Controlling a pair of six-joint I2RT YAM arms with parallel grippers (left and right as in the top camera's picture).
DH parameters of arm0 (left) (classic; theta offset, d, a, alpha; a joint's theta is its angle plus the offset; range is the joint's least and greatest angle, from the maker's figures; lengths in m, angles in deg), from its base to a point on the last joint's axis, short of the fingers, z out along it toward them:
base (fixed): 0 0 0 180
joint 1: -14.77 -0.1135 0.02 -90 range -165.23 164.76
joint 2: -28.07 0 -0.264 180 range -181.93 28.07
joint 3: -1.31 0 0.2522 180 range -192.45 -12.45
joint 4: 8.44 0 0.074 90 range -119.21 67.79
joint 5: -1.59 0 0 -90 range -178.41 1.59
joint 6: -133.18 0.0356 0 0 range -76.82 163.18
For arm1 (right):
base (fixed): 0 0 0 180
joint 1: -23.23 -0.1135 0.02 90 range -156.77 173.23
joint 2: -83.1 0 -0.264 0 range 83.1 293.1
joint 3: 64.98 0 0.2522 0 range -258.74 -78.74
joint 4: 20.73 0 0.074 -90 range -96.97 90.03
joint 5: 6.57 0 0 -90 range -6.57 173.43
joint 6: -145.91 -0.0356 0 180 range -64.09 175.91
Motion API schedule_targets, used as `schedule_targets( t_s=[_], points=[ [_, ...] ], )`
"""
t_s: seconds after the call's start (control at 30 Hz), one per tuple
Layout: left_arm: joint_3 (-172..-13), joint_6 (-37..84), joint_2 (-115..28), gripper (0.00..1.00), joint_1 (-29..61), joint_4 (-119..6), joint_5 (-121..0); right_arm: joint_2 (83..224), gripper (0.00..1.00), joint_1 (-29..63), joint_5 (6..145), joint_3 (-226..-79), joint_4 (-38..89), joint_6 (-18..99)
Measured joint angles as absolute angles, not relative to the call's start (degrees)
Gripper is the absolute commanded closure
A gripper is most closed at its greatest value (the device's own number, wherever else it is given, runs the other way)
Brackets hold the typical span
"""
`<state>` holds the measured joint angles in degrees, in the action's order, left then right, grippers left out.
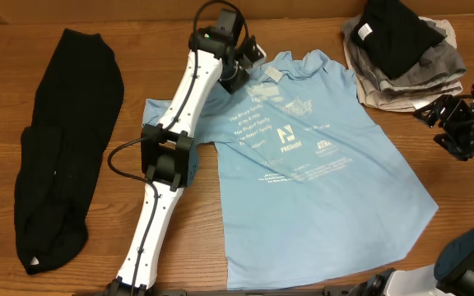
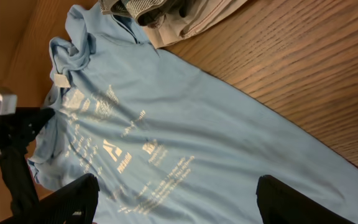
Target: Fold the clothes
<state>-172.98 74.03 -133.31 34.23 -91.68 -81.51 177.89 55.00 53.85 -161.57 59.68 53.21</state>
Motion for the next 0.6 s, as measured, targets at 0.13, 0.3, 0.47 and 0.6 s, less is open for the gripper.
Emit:
schedule_targets(
  t_s=[0.13, 0.3, 0.47, 0.6],
  points=[
    [-178.4, 66.6, -133.3, 0.83, 31.9, -91.6, -84.8, 177.9, 0.16, 54.0, 53.9, -161.6, 59.6, 53.2],
    [-181.3, 61.0, -133.3, 0.6, 26.5, -91.6, -85.6, 177.9, 0.16, 51.1, 53.9, -161.6, 59.5, 53.2],
    [-181.3, 59.3, -133.3, 0.88, 20.9, -92.7, -85.7, 177.9, 0.16, 47.7, 54.5, -161.6, 58.5, 52.9],
    [-181.3, 58.7, -133.3, 0.8, 19.4, -92.9, -85.0, 177.9, 0.16, 45.5, 55.4, -161.6, 58.6, 52.0]
  ],
)
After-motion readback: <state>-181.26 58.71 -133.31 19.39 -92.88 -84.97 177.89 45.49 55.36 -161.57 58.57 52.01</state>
